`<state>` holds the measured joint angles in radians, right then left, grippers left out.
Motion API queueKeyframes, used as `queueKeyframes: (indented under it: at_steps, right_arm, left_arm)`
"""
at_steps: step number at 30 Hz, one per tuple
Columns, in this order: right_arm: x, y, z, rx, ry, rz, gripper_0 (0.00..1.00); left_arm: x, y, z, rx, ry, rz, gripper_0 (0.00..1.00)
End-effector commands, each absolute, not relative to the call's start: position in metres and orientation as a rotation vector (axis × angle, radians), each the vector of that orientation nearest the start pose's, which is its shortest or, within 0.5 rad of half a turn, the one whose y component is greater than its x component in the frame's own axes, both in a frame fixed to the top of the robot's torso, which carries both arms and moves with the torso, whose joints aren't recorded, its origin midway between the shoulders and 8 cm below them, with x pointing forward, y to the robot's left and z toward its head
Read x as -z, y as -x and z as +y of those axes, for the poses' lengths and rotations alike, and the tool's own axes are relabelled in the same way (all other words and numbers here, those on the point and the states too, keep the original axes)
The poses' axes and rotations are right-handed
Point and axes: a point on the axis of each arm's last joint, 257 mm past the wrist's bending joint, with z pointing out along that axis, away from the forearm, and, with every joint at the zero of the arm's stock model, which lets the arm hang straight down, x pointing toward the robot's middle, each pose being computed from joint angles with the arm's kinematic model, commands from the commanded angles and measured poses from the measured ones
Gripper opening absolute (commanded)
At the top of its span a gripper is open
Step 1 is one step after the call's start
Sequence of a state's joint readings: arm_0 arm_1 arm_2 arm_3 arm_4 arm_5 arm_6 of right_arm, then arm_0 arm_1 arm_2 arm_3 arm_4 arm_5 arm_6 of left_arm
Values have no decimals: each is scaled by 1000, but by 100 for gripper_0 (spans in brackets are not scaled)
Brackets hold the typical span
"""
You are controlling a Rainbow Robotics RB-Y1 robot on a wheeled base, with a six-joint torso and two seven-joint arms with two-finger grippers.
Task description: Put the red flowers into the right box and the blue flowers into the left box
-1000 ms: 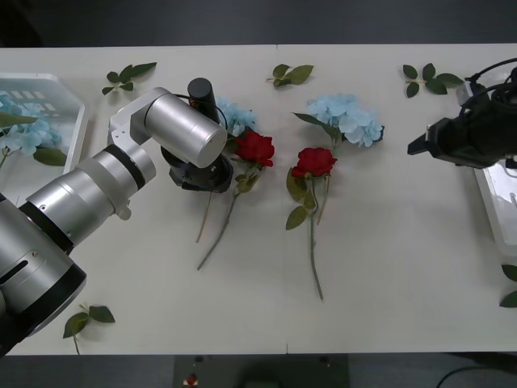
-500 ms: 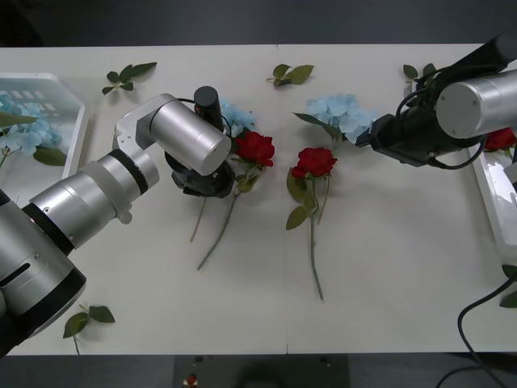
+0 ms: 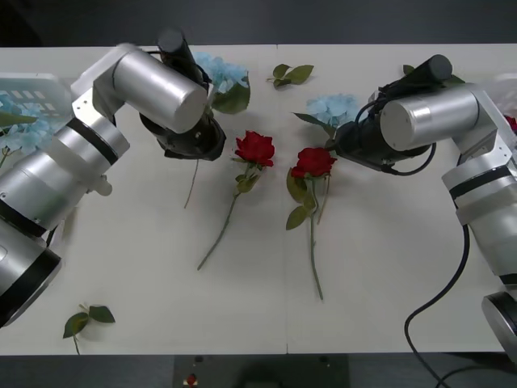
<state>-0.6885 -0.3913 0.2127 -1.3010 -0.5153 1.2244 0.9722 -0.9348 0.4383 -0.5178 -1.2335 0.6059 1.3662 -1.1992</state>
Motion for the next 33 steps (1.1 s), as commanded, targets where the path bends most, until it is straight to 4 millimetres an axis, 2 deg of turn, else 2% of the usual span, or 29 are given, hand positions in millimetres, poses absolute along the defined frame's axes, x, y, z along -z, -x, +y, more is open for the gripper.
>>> queueKeyframes:
  at_steps: [1, 5, 10, 13, 17, 20, 21, 26, 27, 33]
  right_arm:
    - [229, -612, -163, -387, -358, 2452, 99]
    - [233, -618, -155, -402, -364, 2444, 99]
    - [237, -627, -148, -419, -378, 2432, 99]
    - [240, -633, -145, -426, -384, 2423, 99]
    - [242, -638, -144, -422, -386, 2422, 99]
    - [246, -639, -144, -424, -388, 2423, 99]
    - [247, -641, -143, -426, -384, 2419, 99]
    - [249, -642, -144, -422, -378, 2413, 95]
    - [250, -643, -143, -419, -370, 2412, 94]
    - [256, -642, -141, -408, -351, 2414, 85]
  left_arm:
    - [173, -590, 159, 46, -359, 2519, 0]
    - [143, -581, 197, 16, -355, 2468, 0]
    - [130, -559, 237, 50, -299, 2473, 0]
    - [123, -550, 273, 49, -225, 2483, 0]
    - [113, -542, 312, 26, -133, 2481, 0]
    - [102, -537, 345, 3, -53, 2474, 0]
    - [95, -534, 362, -8, -11, 2467, 0]
    - [71, -526, 408, -35, 107, 2425, 0]
    - [66, -522, 423, -54, 133, 2418, 0]
    - [66, -508, 480, -133, 256, 2403, 0]
